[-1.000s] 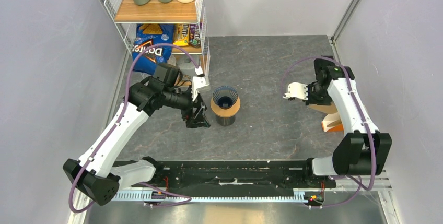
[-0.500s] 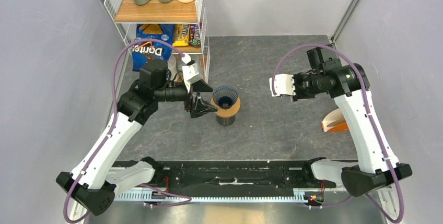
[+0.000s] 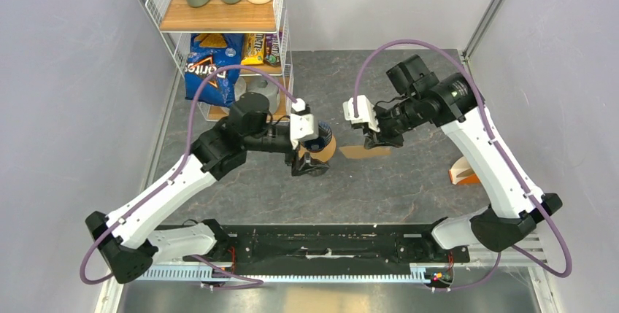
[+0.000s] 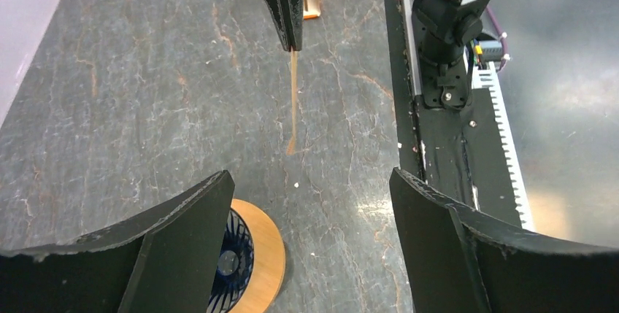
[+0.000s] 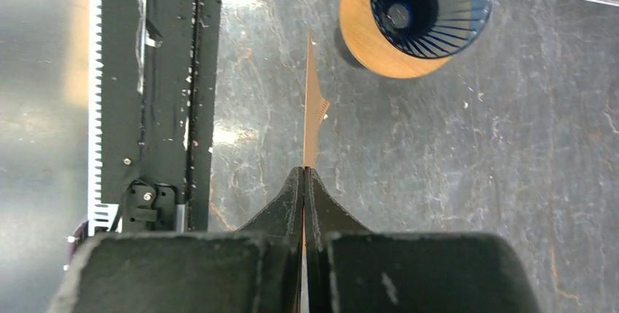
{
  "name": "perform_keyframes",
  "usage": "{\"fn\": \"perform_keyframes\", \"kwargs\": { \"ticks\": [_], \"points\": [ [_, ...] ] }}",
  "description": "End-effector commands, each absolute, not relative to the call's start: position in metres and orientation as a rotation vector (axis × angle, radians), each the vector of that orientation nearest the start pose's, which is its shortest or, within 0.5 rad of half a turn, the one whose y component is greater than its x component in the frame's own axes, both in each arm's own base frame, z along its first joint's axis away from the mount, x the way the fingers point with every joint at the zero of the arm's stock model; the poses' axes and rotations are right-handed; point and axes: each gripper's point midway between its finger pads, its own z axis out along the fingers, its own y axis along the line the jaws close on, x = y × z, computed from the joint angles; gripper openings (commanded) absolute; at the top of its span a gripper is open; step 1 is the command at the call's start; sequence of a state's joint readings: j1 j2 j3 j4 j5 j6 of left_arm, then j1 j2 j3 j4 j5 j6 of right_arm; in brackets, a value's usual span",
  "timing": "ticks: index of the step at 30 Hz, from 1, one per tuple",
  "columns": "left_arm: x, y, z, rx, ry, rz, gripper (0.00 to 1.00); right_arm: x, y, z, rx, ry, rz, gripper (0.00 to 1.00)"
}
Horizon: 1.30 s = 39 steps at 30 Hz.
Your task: Place the coffee filter in the dripper
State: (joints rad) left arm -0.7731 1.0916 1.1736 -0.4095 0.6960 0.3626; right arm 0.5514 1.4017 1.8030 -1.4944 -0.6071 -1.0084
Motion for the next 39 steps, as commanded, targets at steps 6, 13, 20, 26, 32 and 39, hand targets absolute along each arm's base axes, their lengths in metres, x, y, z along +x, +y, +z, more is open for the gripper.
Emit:
{"fn": "perform_keyframes", "kwargs": {
  "ticks": [6,13,20,26,32,39],
  "points": [
    [0.180,-0.328,0.321,1.461,1.246,-0.824,0.86,0.167,0.221,0.313,-1.847,1.660,0.739,0.00],
    [0.166,-0.340,0.315,1.475,1.252,-0.889,0.70,0.165,0.230,0.317,-1.815,1.665,0.766,0.00],
    [0.167,-0.346,0.316,1.405,1.286,-0.942,0.28,0.166,0.238,0.326,-1.766,1.645,0.796,0.00],
    [0.164,-0.345,0.317,1.367,1.321,-0.982,0.02,0.171,0.243,0.339,-1.689,1.619,0.785,0.00],
    [0.189,-0.316,0.357,1.029,1.399,-1.076,0.02,0.211,0.228,0.398,-1.273,1.634,0.686,0.93],
    [0.193,-0.272,0.431,0.703,1.268,-1.196,0.02,0.222,0.202,0.447,-0.814,1.603,0.899,0.97]
  ]
}}
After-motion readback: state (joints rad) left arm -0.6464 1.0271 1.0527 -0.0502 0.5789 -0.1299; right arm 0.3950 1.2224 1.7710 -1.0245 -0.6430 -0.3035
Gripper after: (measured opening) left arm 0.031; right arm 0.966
